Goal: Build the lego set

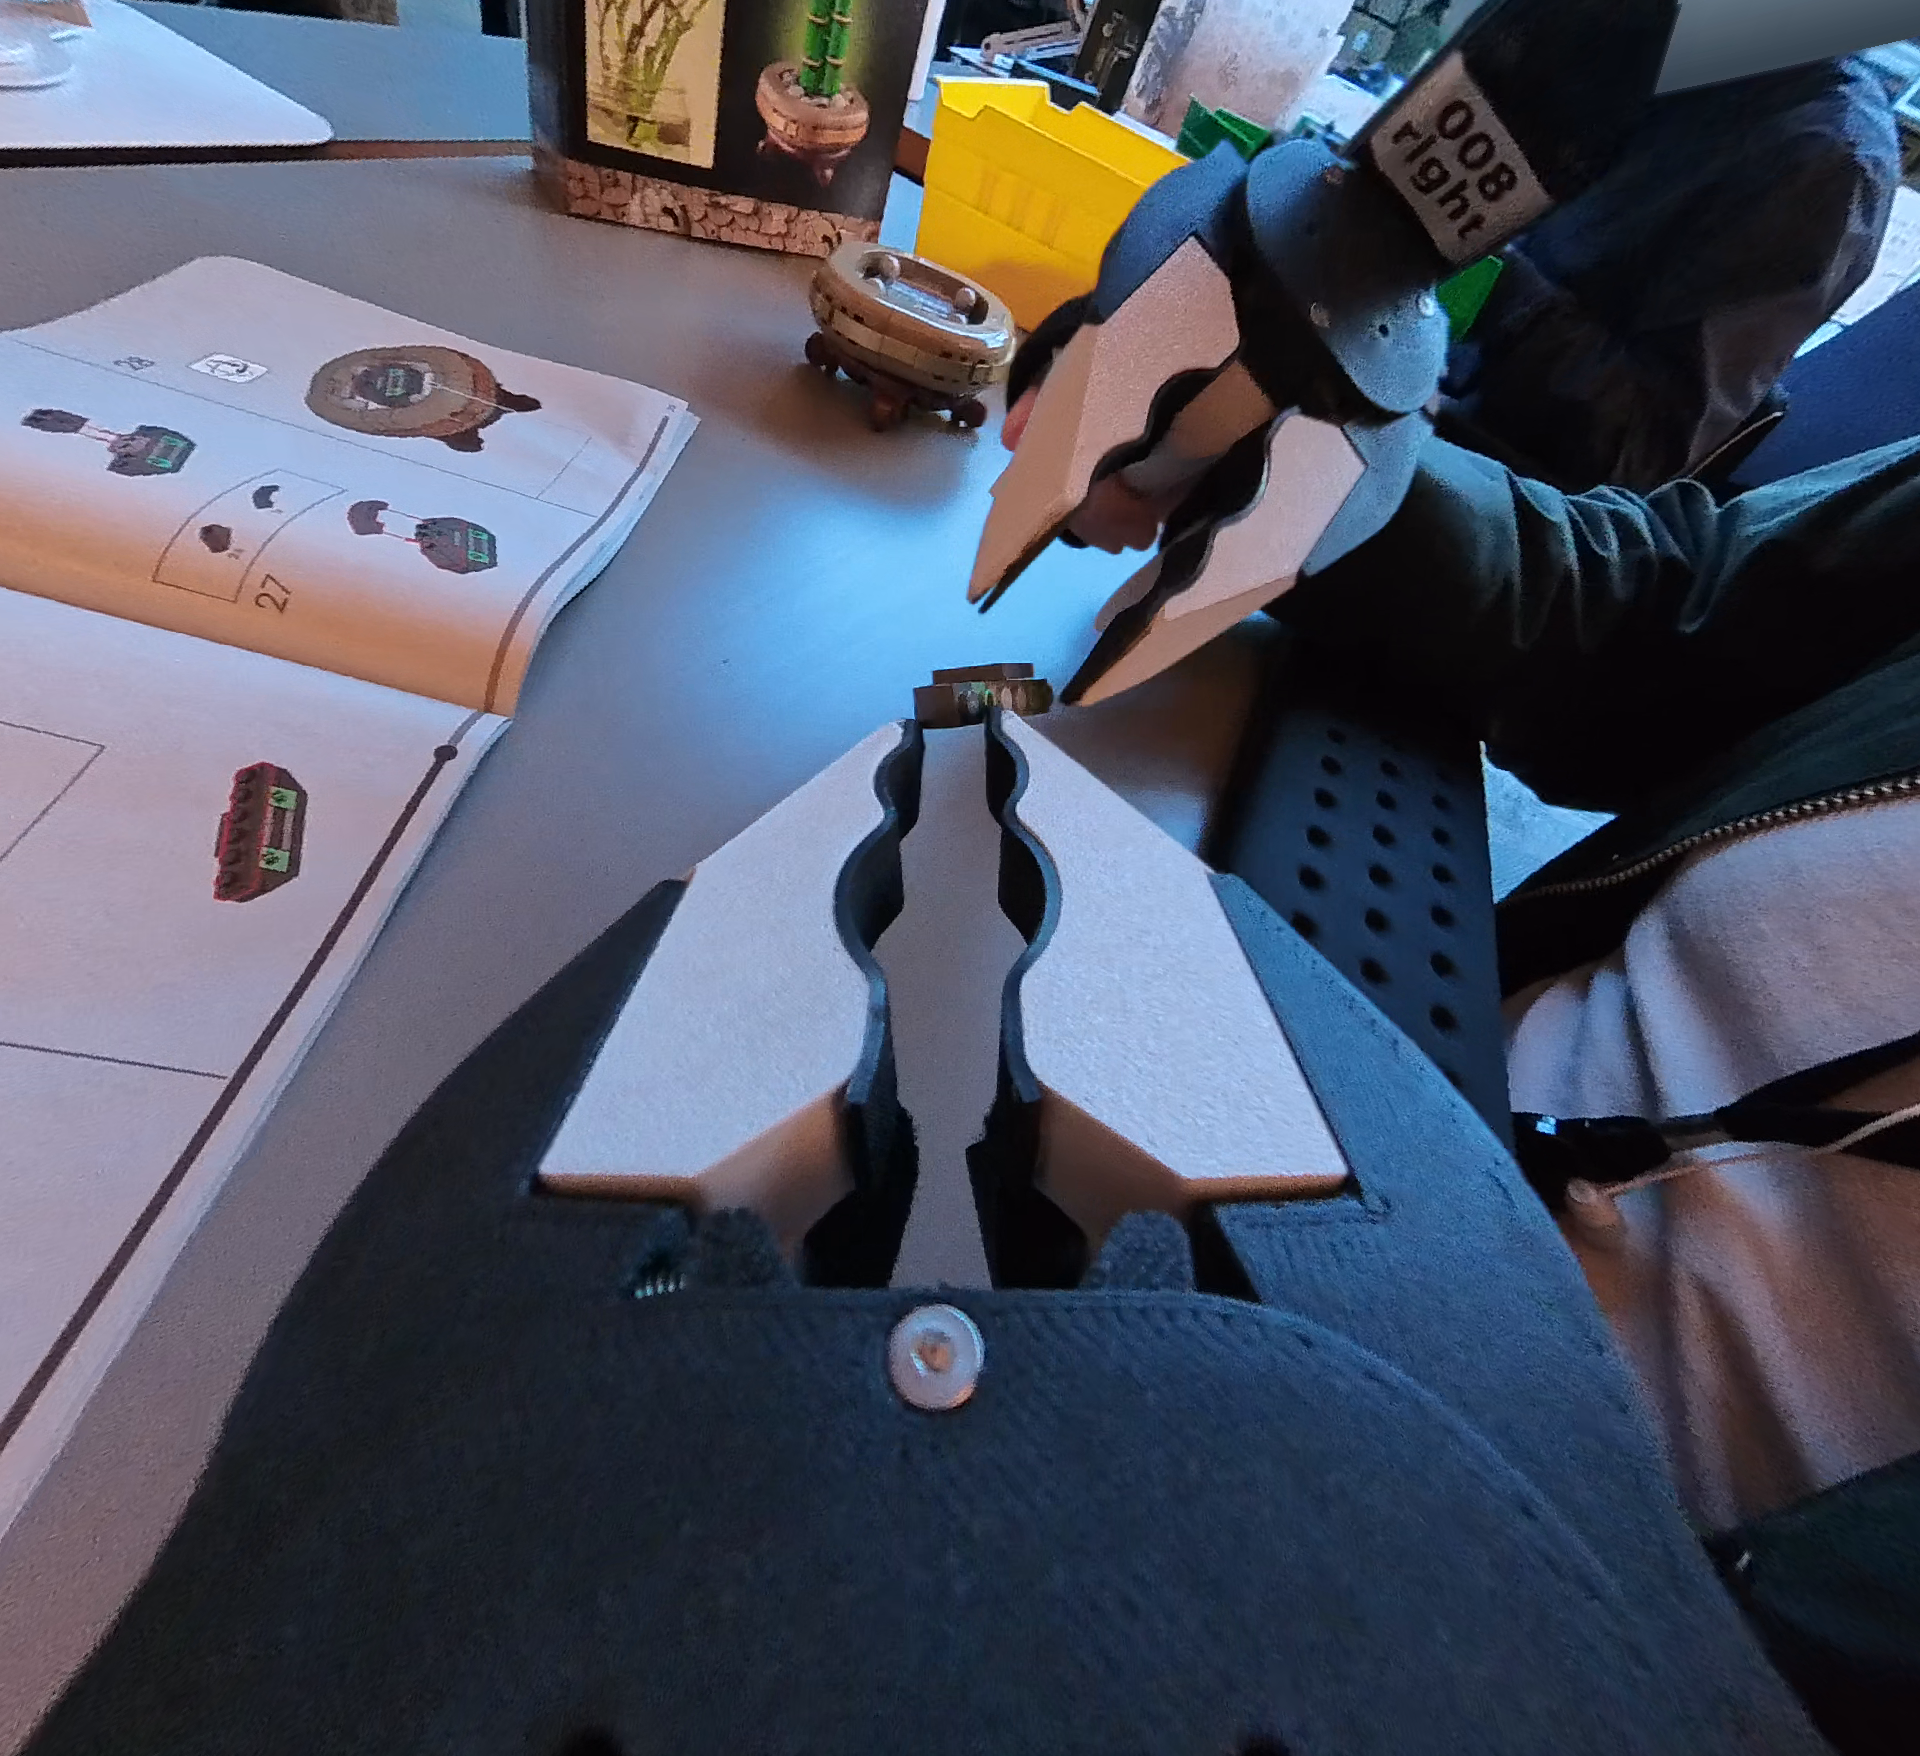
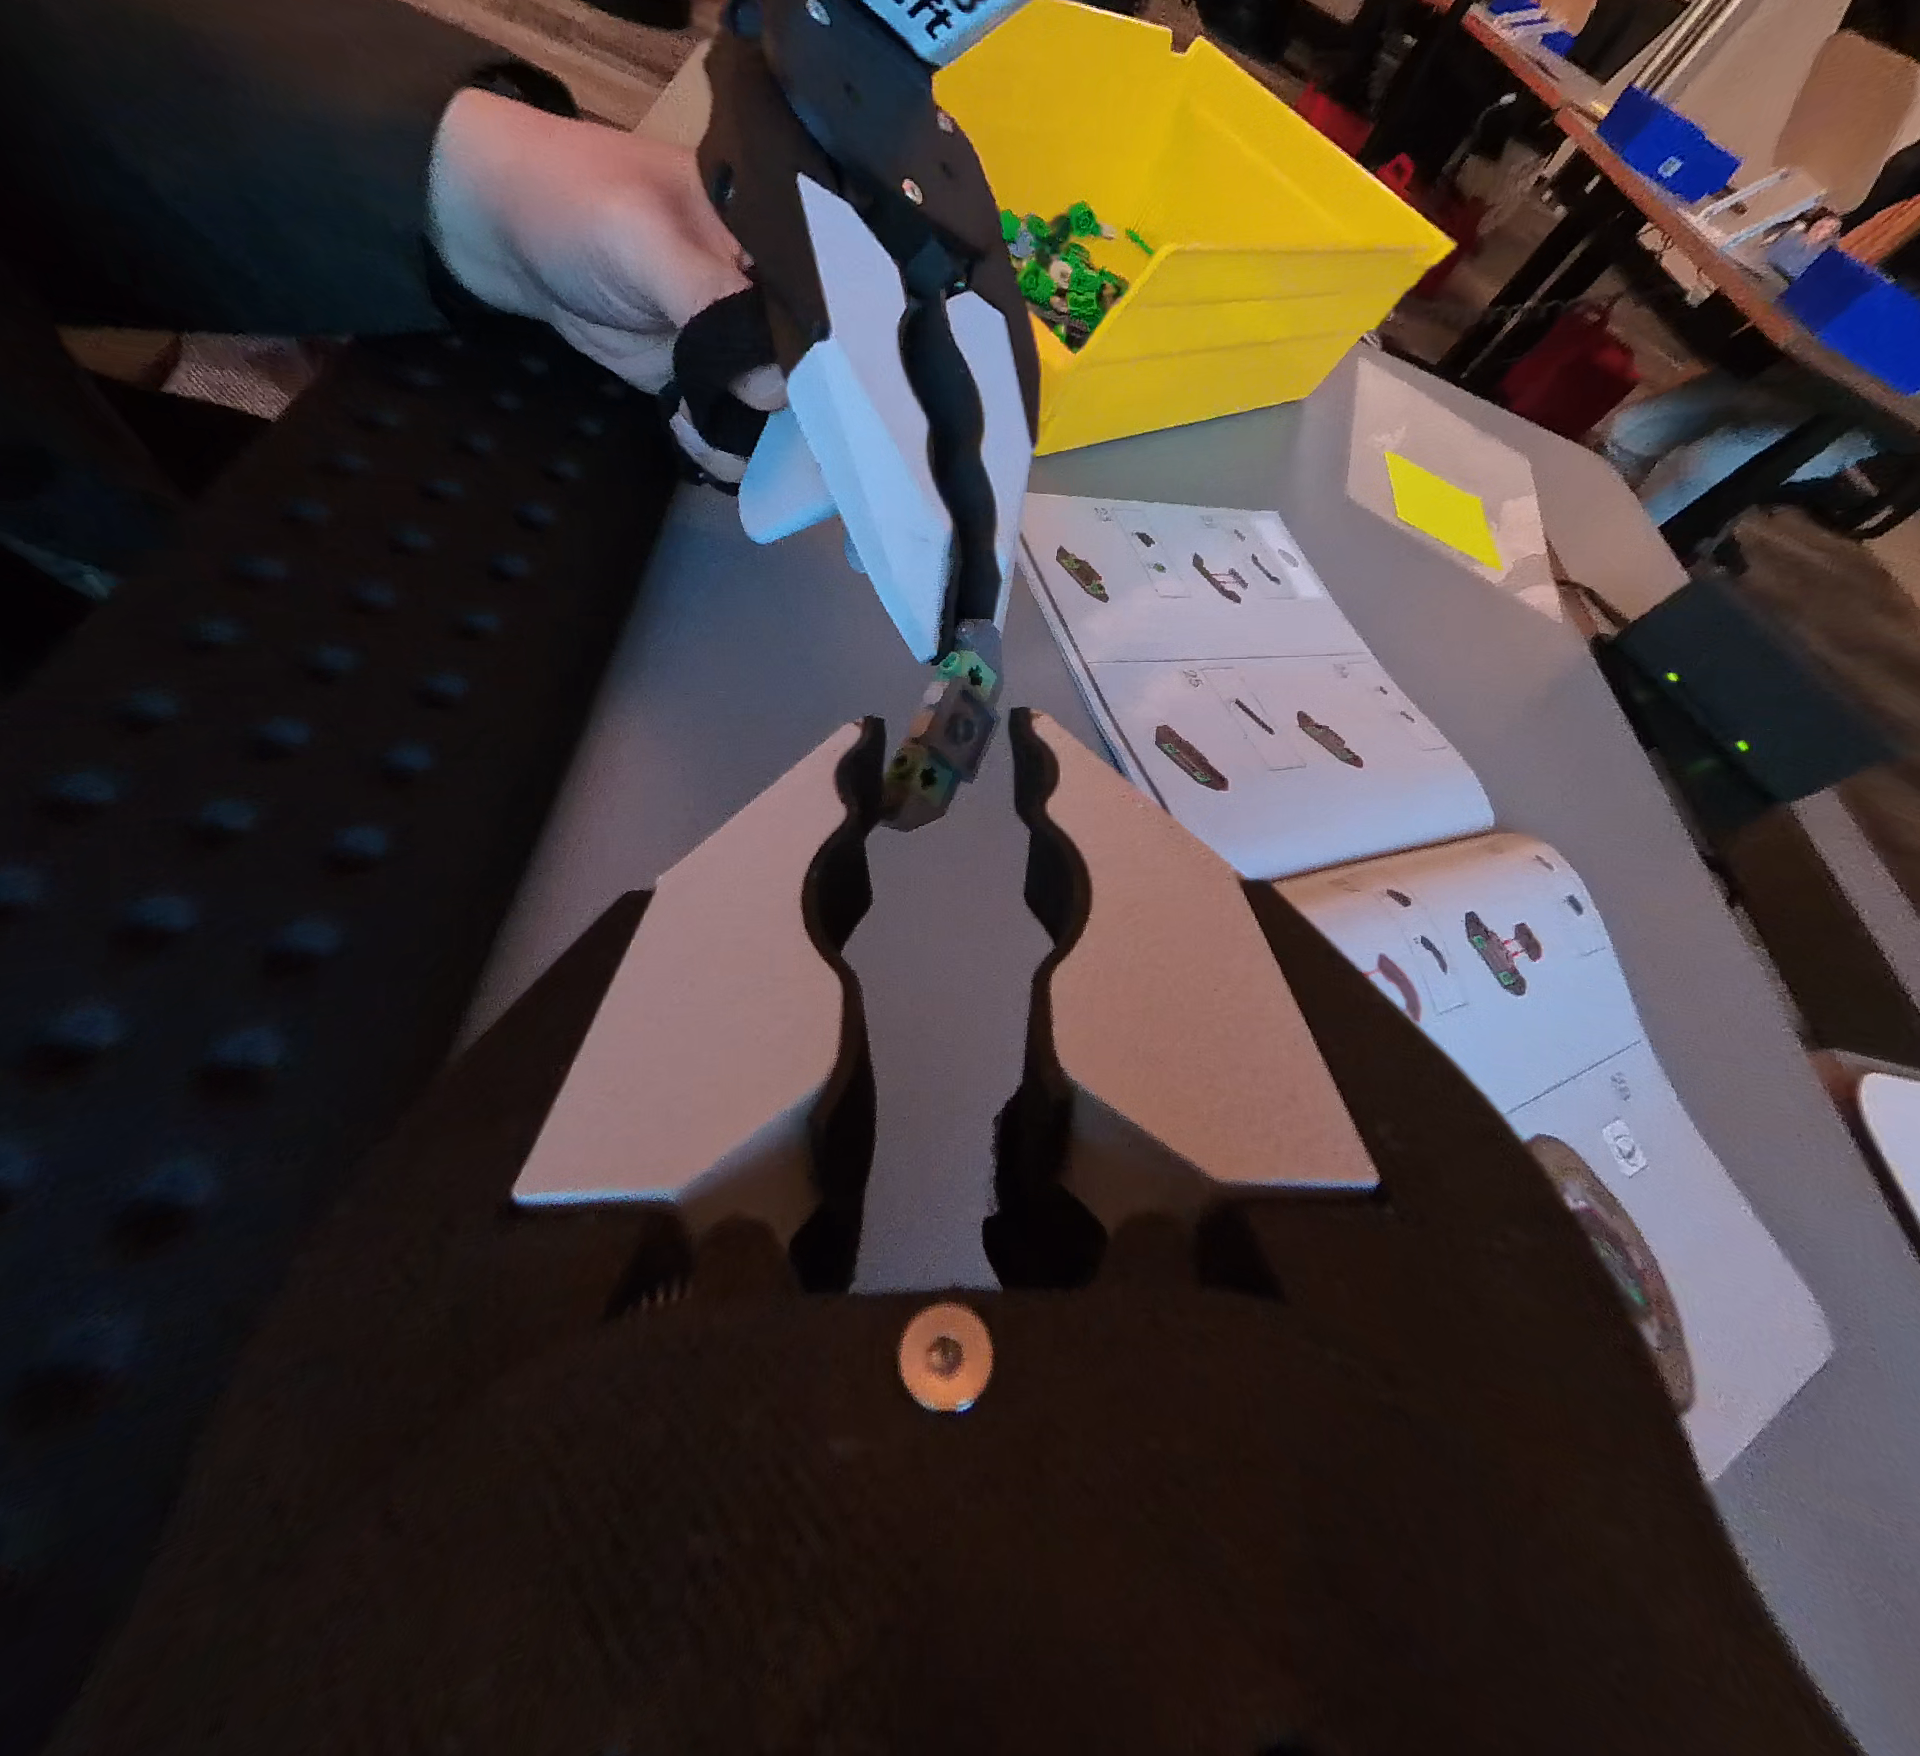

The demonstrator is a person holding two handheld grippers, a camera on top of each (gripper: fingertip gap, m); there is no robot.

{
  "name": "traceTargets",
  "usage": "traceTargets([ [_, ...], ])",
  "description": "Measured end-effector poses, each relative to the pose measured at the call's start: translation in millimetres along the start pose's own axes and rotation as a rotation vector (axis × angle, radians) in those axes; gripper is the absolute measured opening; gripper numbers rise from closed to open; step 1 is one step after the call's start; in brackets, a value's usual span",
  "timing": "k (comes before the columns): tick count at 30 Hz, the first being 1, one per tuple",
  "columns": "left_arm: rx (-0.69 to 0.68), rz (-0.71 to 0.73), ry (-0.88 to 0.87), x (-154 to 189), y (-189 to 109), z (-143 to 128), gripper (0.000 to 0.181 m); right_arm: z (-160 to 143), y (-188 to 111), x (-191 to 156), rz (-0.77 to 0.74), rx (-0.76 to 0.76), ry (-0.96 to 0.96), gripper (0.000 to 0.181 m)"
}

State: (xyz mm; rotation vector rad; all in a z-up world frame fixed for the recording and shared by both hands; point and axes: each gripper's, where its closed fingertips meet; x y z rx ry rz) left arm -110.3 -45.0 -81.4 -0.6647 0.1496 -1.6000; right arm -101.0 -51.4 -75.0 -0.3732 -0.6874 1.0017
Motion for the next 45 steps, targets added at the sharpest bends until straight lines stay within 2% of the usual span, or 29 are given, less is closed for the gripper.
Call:
traceTargets([
  [8,-0.094,0.02,0.113,10,12,-11,0.008,-7,12,-15,0.15,-0.034,0.102,0.025],
  [16,-0.075,0.028,0.111,9,9,-9,0.008,-22,22,-23,0.305,-0.092,0.263,0.026],
  [18,-0.082,0.034,0.117,9,10,-10,0.008,-21,21,-24,0.322,-0.091,0.274,0.021],
  [27,-0.053,0.036,0.096,6,6,-6,0.008,-21,20,-17,0.263,-0.086,0.253,0.026],
  [39,-0.035,0.031,0.072,4,4,-4,0.008,-19,17,-11,0.208,-0.081,0.223,0.018],
  [43,-0.045,0.036,0.08,4,5,-5,0.009,-21,17,-12,0.234,-0.091,0.252,0.017],
  [45,-0.043,0.061,0.092,3,5,-5,0.017,-22,17,-12,0.252,-0.091,0.273,0.017],
])
Point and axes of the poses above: each gripper's, where its closed fingertips meet, y out along the fingers, z out of its top, x = y × z across the jaws, and after that the axes turned 15 degrees about -x, right-handed
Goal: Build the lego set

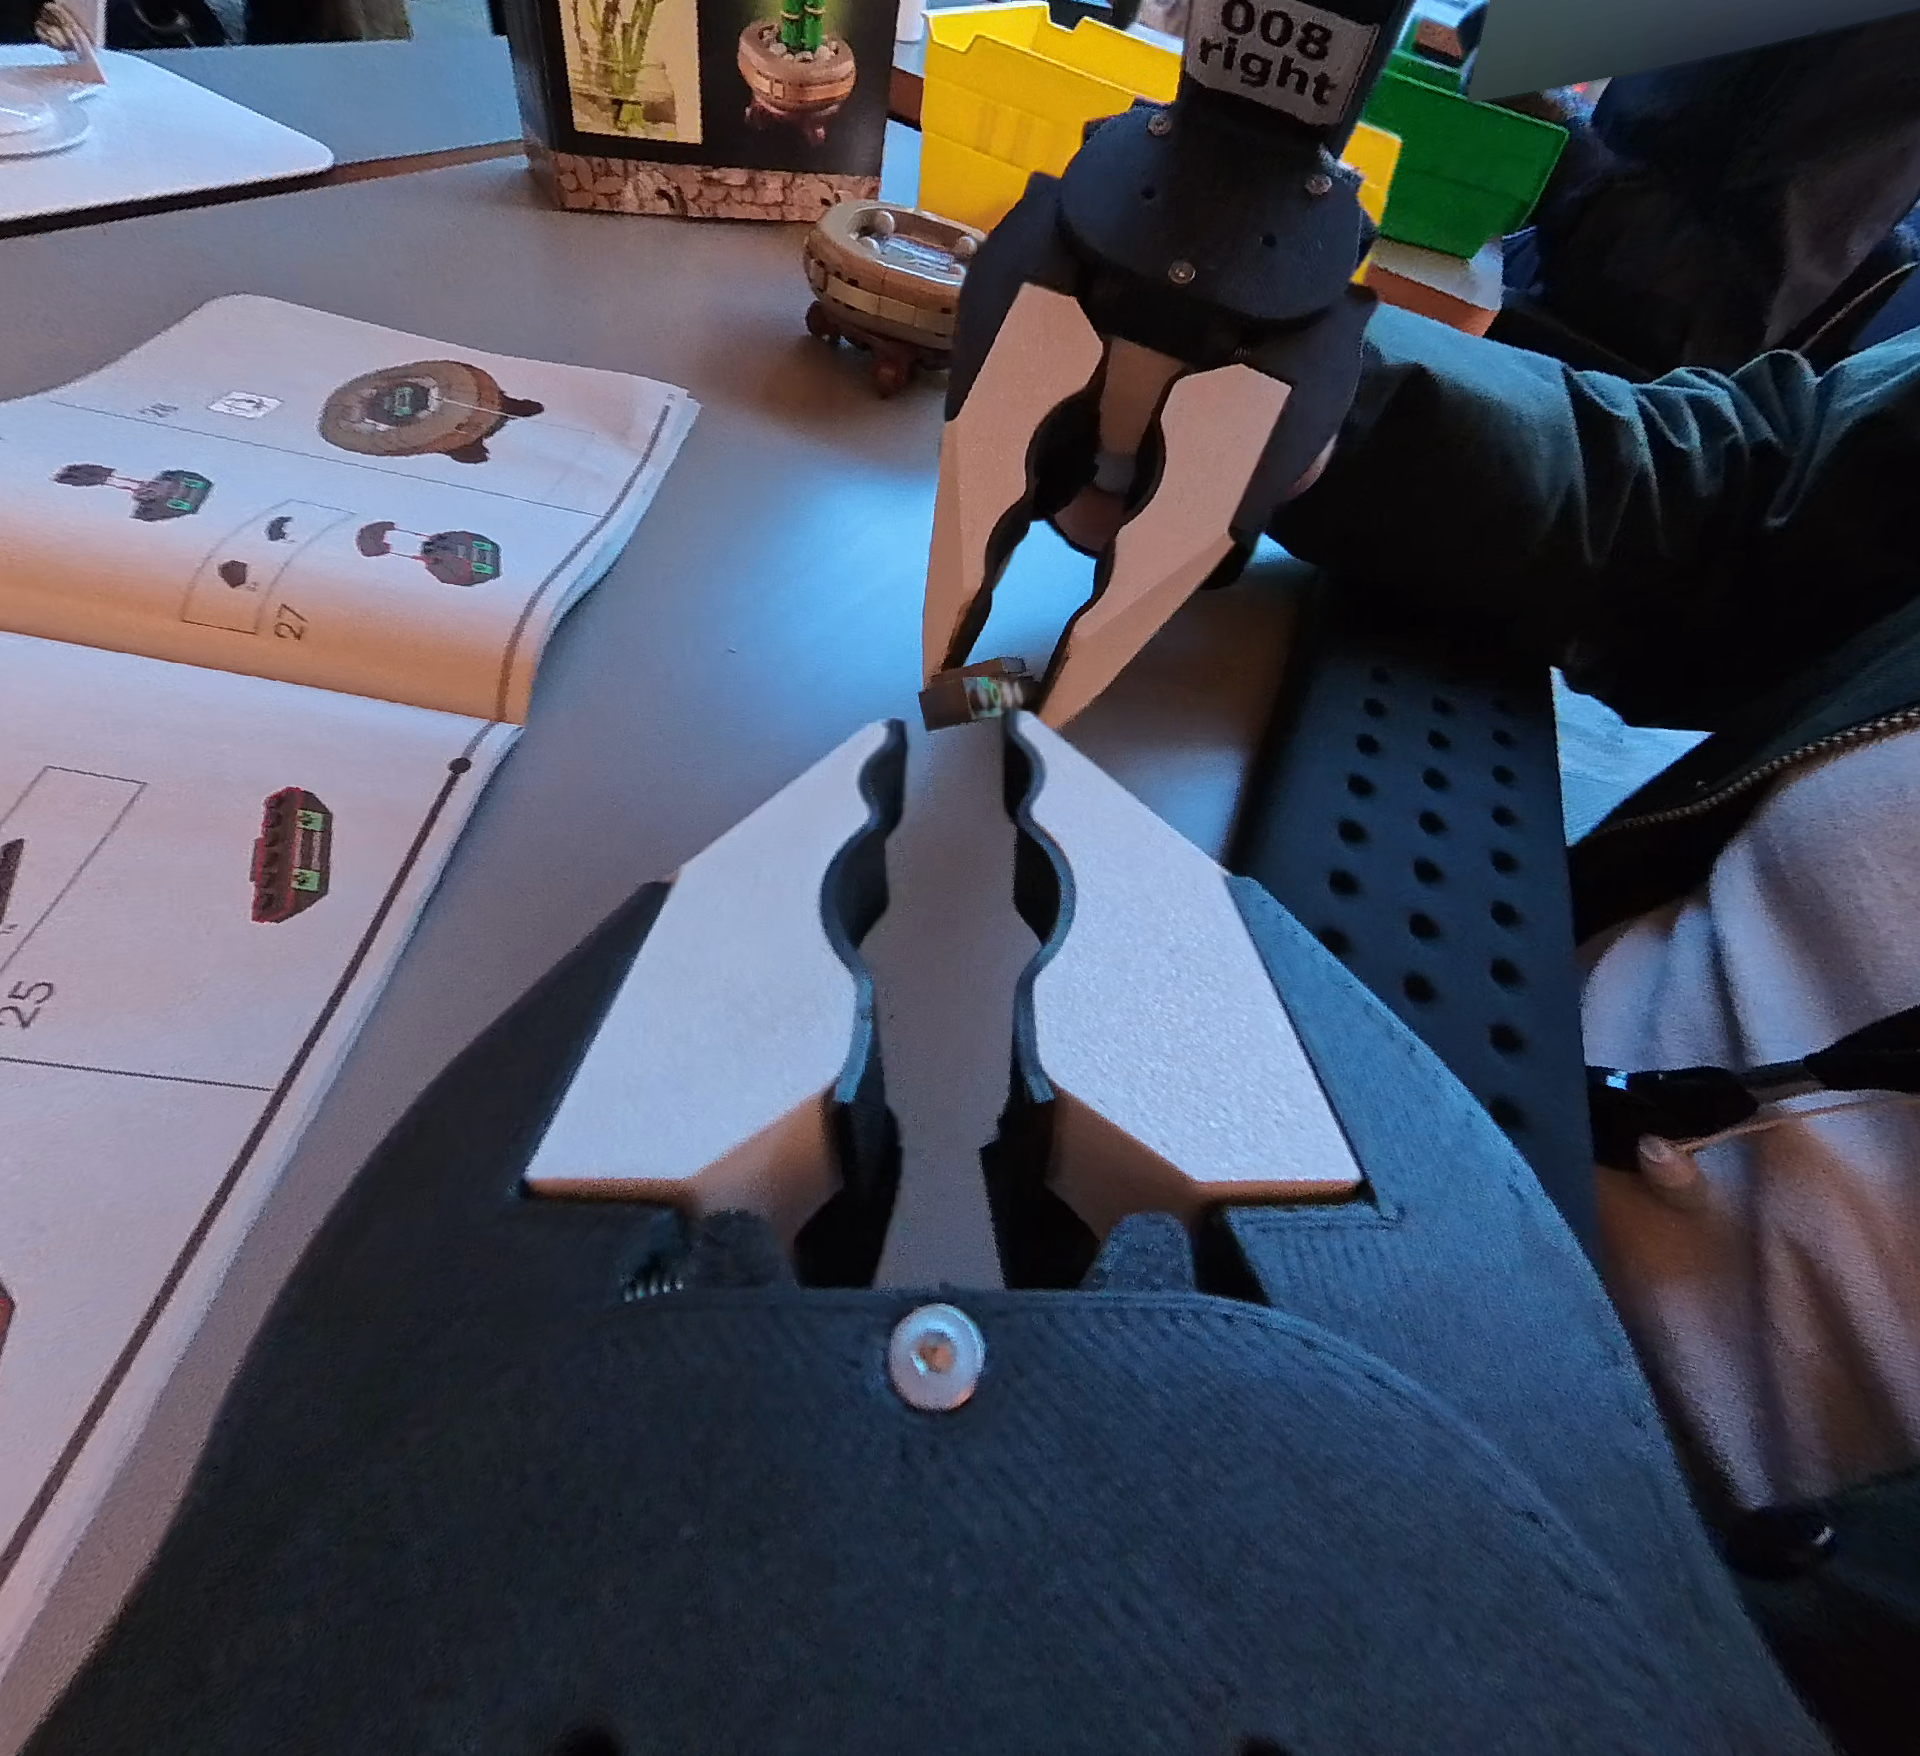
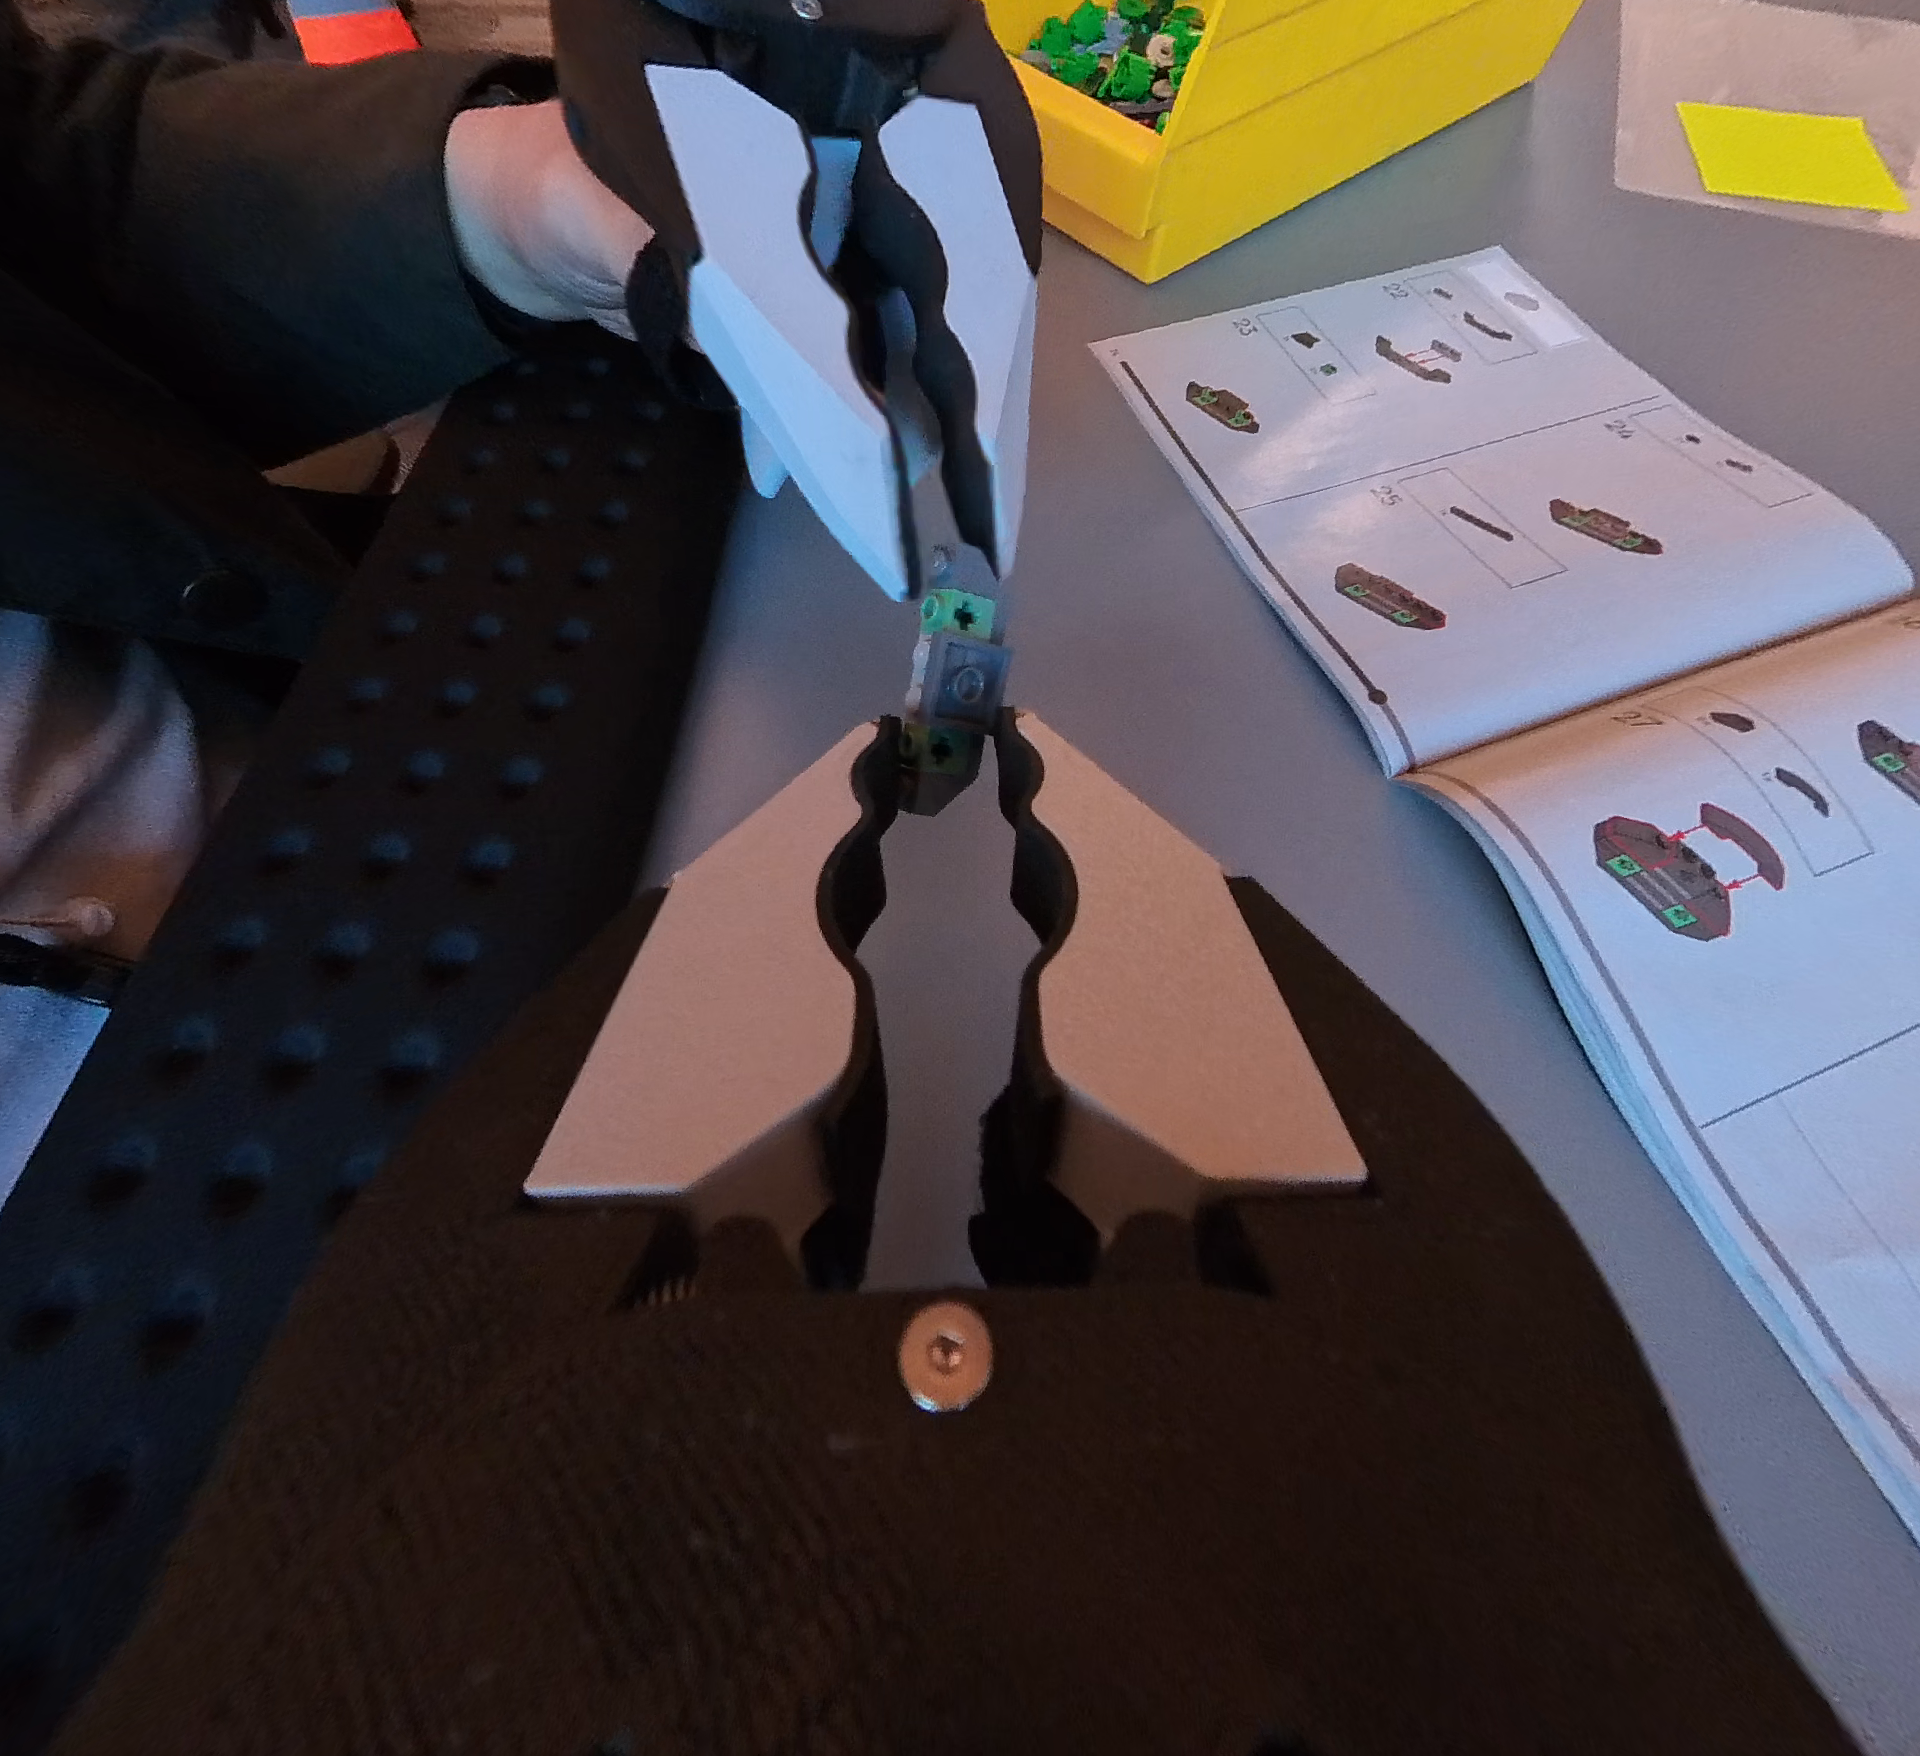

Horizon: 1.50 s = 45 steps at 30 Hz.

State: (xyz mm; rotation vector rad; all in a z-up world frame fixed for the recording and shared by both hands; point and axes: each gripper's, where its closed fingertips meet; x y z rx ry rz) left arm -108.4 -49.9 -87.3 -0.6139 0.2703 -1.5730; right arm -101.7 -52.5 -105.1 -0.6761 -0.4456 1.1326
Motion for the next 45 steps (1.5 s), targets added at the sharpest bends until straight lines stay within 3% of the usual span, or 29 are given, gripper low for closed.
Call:
traceTargets([
  [4,0.006,0.049,0.048,-1,-2,0,0.037,-2,1,-1,0.027,-0.006,0.022,0.017],
  [9,-0.041,0.049,0.14,10,4,-6,0.046,-3,4,-9,0.094,-0.006,0.032,0.017],
  [17,-0.091,0.046,0.315,30,10,-14,0.024,2,0,-31,0.267,0.012,0.061,0.017],
  [22,-0.102,0.048,0.321,30,10,-16,0.014,-1,2,-37,0.333,0.002,0.085,0.017],
  [39,0.059,-0.046,0.121,22,-13,7,0.008,20,-14,-22,0.219,0.168,0.044,0.022],
  [45,0.055,-0.053,0.116,22,-12,6,0.008,26,-19,-18,0.199,0.21,0.055,0.018],
])
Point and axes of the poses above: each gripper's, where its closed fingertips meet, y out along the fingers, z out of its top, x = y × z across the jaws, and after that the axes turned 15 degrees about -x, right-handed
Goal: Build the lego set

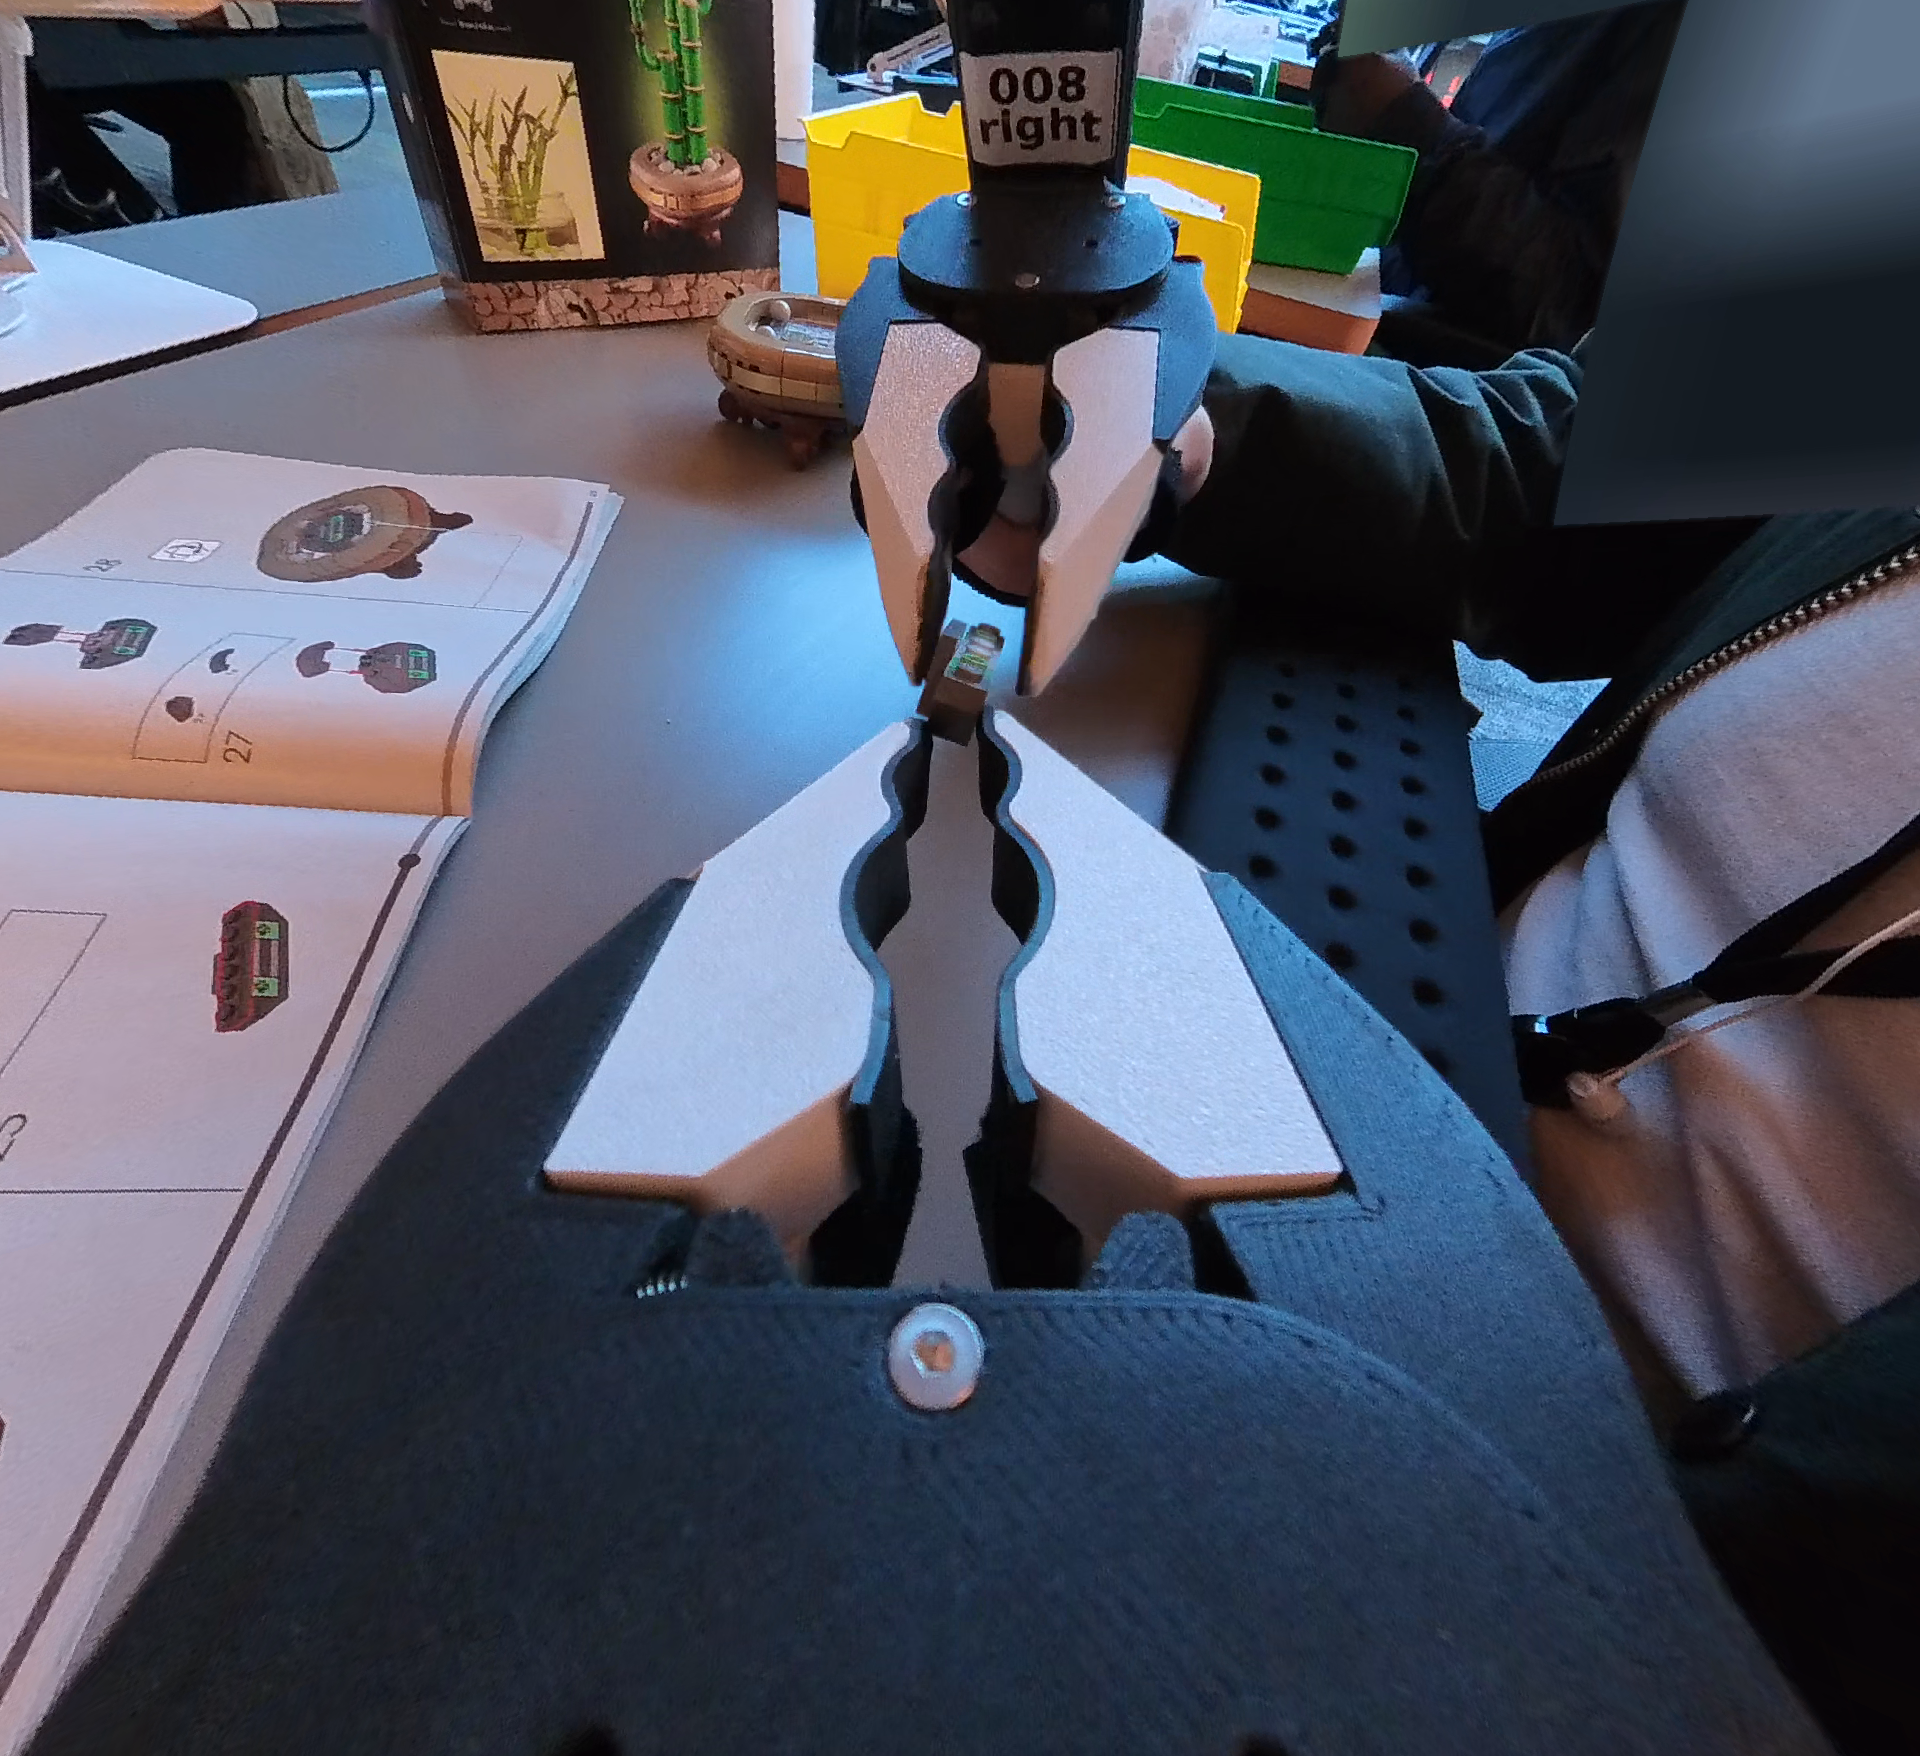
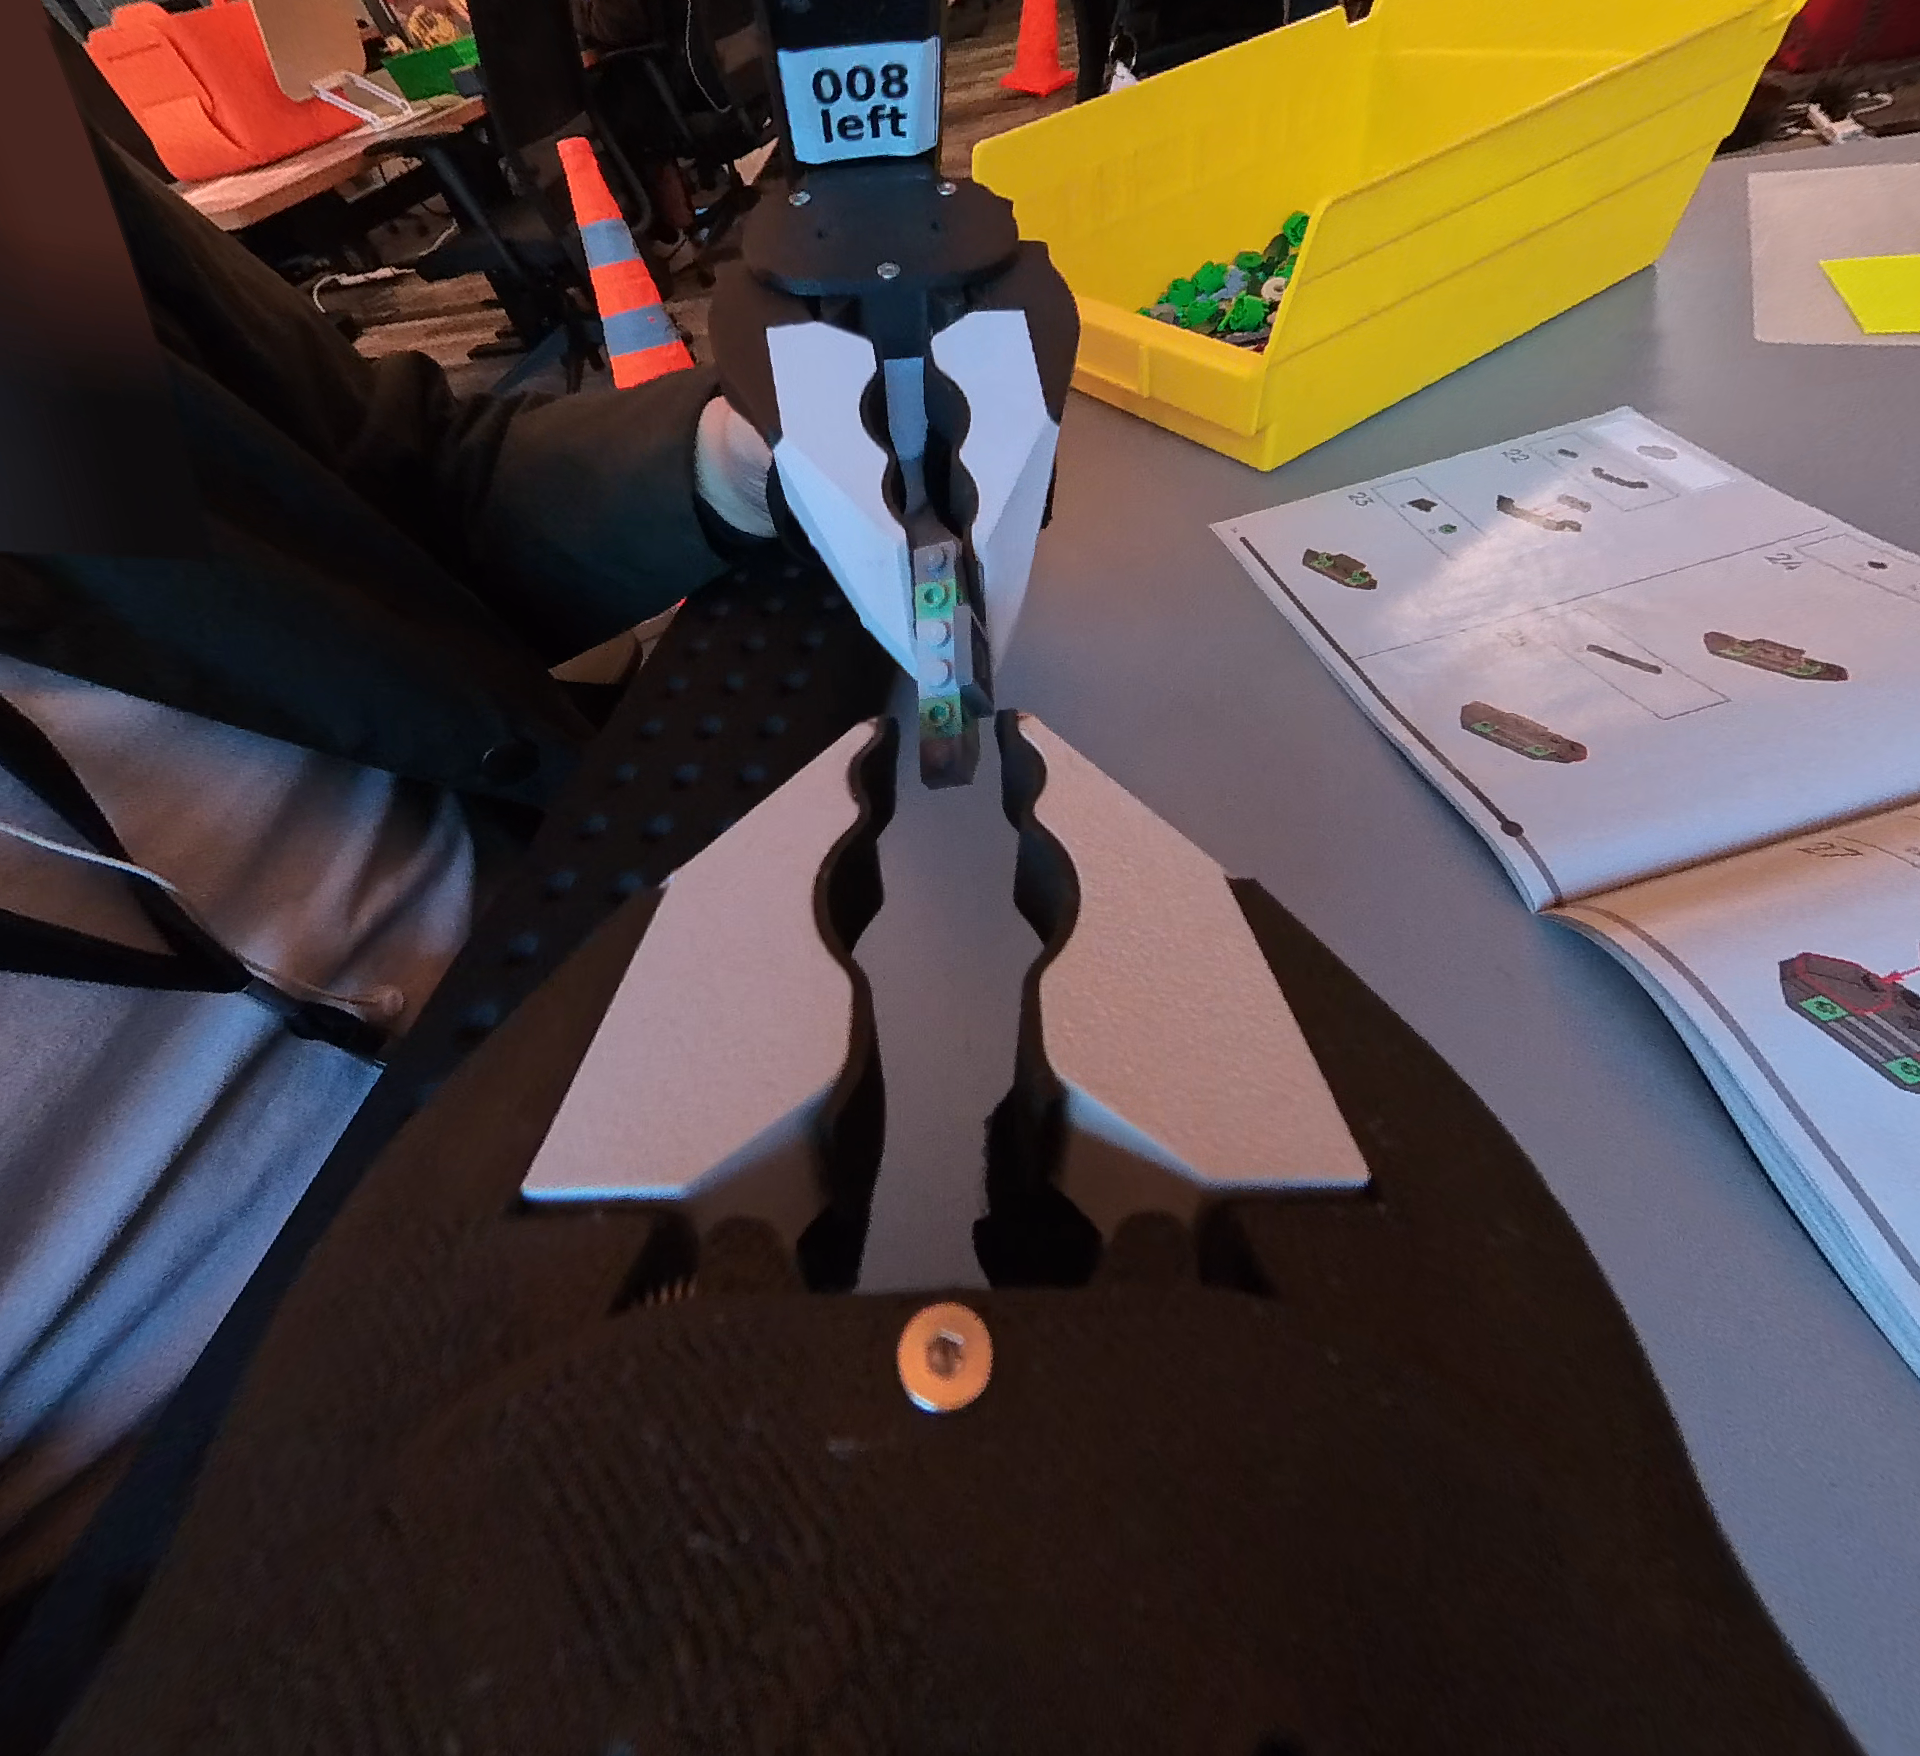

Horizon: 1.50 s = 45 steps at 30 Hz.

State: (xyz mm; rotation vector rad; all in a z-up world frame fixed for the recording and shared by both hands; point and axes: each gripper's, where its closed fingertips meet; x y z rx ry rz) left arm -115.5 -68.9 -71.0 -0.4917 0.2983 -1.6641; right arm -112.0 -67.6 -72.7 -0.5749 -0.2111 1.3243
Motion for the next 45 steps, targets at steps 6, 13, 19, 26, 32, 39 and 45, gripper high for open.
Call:
traceTargets([
  [6,-0.004,-0.002,0.001,0,1,-1,0.008,-1,0,0,-0.002,-0.007,0.0,0.009],
  [13,-0.024,0.026,0.003,-4,3,-3,0.007,-3,1,5,-0.03,-0.027,0.006,0.008],
  [19,-0.035,0.022,0.002,-4,5,-5,0.007,-5,1,5,-0.034,-0.047,0.007,0.007],
  [26,-0.038,0.029,-0.005,-6,7,-6,0.022,-8,2,7,-0.069,-0.072,-0.031,0.007],
  [32,-0.038,0.077,-0.012,-14,6,-6,0.015,-9,3,10,-0.108,-0.083,-0.061,0.007],
  [39,0.019,0.009,-0.167,-25,1,-2,0.028,3,-7,24,-0.449,-0.108,-0.345,0.006],
  [45,0.106,-0.034,-0.163,-17,-7,12,0.031,6,-7,27,-0.701,-0.201,-0.658,0.007],
])
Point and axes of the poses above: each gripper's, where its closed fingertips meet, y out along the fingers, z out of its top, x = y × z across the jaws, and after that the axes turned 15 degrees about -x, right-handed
